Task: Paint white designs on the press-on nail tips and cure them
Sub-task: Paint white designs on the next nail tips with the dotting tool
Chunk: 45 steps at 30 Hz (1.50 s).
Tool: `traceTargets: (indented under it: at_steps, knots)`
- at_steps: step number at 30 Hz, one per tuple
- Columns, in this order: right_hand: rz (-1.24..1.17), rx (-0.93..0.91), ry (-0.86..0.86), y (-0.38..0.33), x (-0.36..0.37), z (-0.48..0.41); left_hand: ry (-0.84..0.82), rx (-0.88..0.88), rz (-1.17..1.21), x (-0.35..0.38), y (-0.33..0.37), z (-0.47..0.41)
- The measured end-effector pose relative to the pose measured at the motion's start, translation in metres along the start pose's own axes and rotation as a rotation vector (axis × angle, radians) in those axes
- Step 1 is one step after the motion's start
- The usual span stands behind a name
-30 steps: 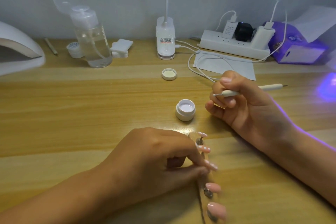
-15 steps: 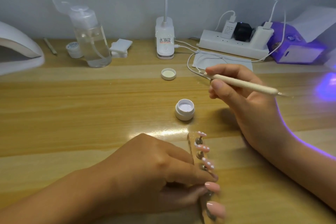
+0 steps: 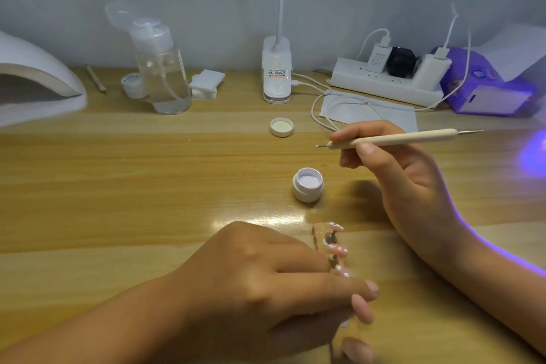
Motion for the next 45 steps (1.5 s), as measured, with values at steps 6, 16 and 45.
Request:
traceTargets:
  at_steps: [6,16,45]
  knots:
    - [0.079,-0.088,-0.068,0.000,0.005,-0.004,0.256,-0.476,0.483,-0.148,-0.064,-0.069]
    - [0.224,-0.105,-0.146,0.002,0.005,-0.003,0.516,-0.942,0.955,-0.143,-0.113,-0.060]
    - [-0.081,-0.053,0.156,-0.012,-0.004,0.005,0.342,-0.841,0.954,-0.138,-0.101,-0.064]
Point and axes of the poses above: each hand's wrist, its own z-axis away from the middle knuckle, its own x-axis out of the palm, y = z × x, the point moved 4 cm from there along -z, towards the middle knuckle, and after that the axes turned 12 degrees about -x, right-handed, at the moved point
